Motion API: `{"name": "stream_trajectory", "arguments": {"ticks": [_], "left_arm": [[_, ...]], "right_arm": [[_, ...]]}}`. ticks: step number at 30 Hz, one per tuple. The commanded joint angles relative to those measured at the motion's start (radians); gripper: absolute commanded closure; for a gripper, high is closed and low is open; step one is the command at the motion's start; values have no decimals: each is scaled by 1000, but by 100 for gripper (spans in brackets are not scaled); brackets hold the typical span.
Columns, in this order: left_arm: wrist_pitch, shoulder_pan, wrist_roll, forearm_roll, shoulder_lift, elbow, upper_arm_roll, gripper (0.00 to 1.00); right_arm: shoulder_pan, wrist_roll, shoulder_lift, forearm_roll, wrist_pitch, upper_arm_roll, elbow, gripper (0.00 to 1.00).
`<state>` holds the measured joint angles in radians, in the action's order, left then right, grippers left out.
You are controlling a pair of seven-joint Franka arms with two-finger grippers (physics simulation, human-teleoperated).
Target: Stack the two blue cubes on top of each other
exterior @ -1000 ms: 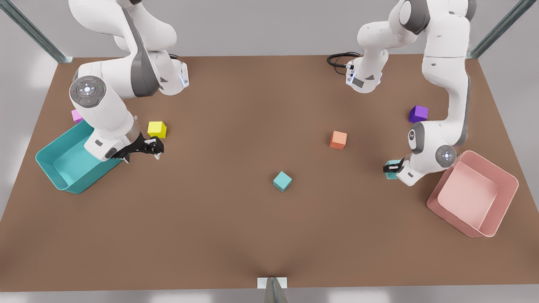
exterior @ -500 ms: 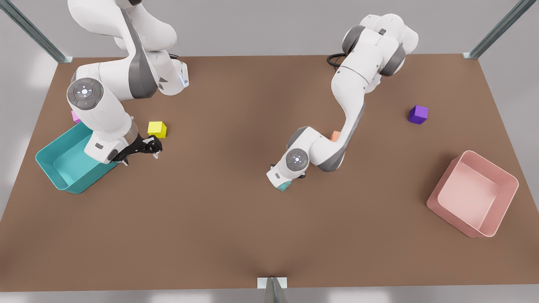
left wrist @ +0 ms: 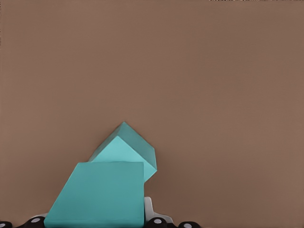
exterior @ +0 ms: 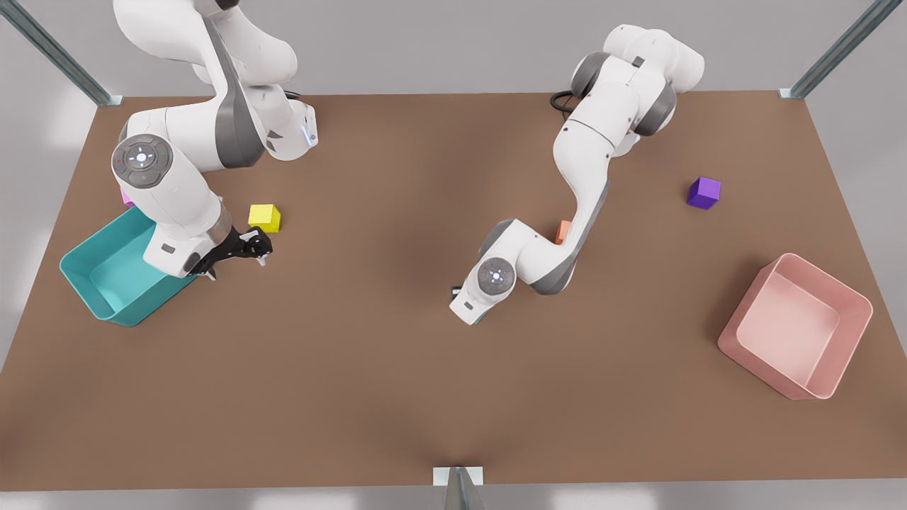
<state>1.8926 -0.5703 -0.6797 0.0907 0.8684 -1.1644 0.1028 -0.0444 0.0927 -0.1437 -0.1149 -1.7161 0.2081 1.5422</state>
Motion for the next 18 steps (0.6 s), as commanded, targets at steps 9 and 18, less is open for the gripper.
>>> {"name": "stream_trajectory", "arguments": {"ticks": [9, 18], "left_arm": [[2, 4, -169, 7, 17, 11, 0, 0], [-53, 12, -175, 9, -12, 12, 0, 0]], "right_arm": [[-3, 33, -1, 0, 1, 0, 1, 0], [-3, 27, -1, -3, 1, 2, -1, 0]]}}
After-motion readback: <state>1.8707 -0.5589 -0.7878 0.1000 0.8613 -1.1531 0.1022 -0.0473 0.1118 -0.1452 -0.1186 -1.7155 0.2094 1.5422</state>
